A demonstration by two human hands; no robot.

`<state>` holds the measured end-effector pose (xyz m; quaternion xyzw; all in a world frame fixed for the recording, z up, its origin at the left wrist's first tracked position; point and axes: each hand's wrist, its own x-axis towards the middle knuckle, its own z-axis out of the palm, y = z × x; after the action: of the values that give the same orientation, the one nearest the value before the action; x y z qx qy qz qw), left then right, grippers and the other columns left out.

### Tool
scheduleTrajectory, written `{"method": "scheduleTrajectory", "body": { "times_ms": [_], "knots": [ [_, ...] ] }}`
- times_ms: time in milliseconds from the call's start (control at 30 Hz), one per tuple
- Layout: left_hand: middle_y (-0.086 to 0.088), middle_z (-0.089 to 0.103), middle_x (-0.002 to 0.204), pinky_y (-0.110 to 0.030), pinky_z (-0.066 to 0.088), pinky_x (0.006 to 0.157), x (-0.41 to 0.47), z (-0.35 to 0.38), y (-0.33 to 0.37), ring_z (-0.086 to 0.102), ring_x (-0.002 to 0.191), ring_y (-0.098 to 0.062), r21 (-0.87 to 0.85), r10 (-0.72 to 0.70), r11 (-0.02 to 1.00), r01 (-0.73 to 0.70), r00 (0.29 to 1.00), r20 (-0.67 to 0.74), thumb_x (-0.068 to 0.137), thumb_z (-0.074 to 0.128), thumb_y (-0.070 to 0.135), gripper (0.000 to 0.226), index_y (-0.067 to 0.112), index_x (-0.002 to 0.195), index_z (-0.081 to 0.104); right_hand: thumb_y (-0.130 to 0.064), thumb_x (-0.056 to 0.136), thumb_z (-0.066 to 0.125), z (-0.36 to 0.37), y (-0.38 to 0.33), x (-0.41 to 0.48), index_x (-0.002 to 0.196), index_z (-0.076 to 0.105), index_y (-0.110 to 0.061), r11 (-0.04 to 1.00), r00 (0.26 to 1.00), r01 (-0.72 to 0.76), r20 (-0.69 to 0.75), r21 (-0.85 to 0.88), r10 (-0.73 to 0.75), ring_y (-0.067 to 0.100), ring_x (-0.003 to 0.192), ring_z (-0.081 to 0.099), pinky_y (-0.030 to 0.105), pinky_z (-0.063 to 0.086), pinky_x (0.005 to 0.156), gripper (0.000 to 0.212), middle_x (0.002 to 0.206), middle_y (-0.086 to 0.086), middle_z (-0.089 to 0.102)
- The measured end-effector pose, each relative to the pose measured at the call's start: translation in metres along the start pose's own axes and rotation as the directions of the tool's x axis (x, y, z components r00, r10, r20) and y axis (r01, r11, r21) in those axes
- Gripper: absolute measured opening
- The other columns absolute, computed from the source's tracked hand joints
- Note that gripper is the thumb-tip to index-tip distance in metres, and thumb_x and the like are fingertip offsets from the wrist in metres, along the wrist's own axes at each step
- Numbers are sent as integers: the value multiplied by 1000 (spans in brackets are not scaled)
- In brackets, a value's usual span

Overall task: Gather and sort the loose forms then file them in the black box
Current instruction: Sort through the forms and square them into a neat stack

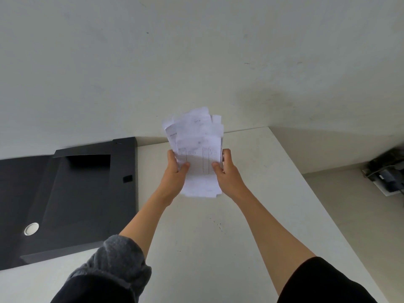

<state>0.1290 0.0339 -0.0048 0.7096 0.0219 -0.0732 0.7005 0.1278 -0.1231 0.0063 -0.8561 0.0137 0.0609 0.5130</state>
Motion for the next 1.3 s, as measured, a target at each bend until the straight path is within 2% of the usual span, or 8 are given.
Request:
{"method": "scheduleTrajectory", "body": {
  "times_ms": [133, 267, 500, 733, 900, 1067, 1200, 1300],
  "knots": [
    [5, 49, 126, -32, 42, 96, -5, 1, -11, 50, 116, -17, 77, -75, 994, 75, 997, 1, 98, 38, 5, 38, 33, 121, 28, -14, 100, 36, 5, 14, 0, 114, 34, -12, 996, 998, -58, 11, -72, 59, 15, 58, 39, 26, 34, 53, 15, 71, -1, 41],
    [-8, 59, 120, -45, 53, 89, -3, 0, -19, 60, 105, -28, 194, -169, 966, 172, 985, -36, 95, 41, 4, 30, 21, 119, 35, -13, 99, 36, 5, 21, 1, 125, 39, -11, 986, 989, -143, 17, -84, 145, 26, 88, 60, 34, 50, 71, 26, 104, 10, 61],
    [-15, 68, 108, -41, 57, 79, -9, -7, -24, 69, 94, -29, -28, -433, 898, 439, 894, 118, 79, 72, 1, 46, 13, 114, 44, -11, 91, 48, 3, 29, 1, 114, 55, -8, 933, 939, -345, 43, 105, 342, 26, 99, 64, 37, 53, 87, 24, 114, 12, 65],
    [-5, 69, 108, -40, 57, 77, -6, -14, -27, 68, 95, -24, -219, -332, 925, 312, 941, -63, 80, 69, 0, 49, 21, 120, 49, -7, 85, 65, -7, 33, -8, 118, 53, -16, 837, 890, -435, 298, 332, 345, 26, 92, 69, 40, 56, 81, 36, 105, 7, 71],
    [1, 71, 106, -30, 59, 66, -9, -17, -22, 70, 93, -18, -228, -279, 934, 276, 960, 21, 85, 63, 2, 36, 20, 115, 53, -8, 84, 65, -5, 30, -5, 115, 55, -22, 878, 925, -365, 227, 310, 304, 30, 91, 70, 42, 58, 81, 35, 105, 12, 72],
    [-2, 71, 104, -35, 57, 77, -4, -24, -17, 69, 95, -21, -143, -280, 951, 275, 960, -16, 84, 66, 6, 23, 15, 105, 63, -10, 86, 64, -3, 29, -6, 104, 56, -20, 884, 934, -341, 223, 319, 280, 28, 86, 70, 42, 57, 81, 22, 103, 13, 73],
    [5, 71, 96, -18, 55, 60, -4, -27, -13, 69, 84, -9, 13, -263, 965, 262, 964, 45, 85, 68, 16, 13, 20, 97, 66, -13, 84, 67, -2, 38, -8, 90, 47, -24, 866, 931, -362, 176, 345, 320, 28, 83, 67, 45, 55, 79, 23, 107, 21, 69],
    [6, 72, 95, -18, 56, 61, -8, -27, -13, 72, 79, -7, 34, -257, 966, 255, 962, 93, 85, 67, 17, 11, 23, 95, 65, -18, 82, 71, -1, 39, -9, 110, 50, -20, 850, 925, -380, 175, 365, 338, 25, 92, 66, 43, 54, 86, 34, 111, 14, 65]
  ]
}}
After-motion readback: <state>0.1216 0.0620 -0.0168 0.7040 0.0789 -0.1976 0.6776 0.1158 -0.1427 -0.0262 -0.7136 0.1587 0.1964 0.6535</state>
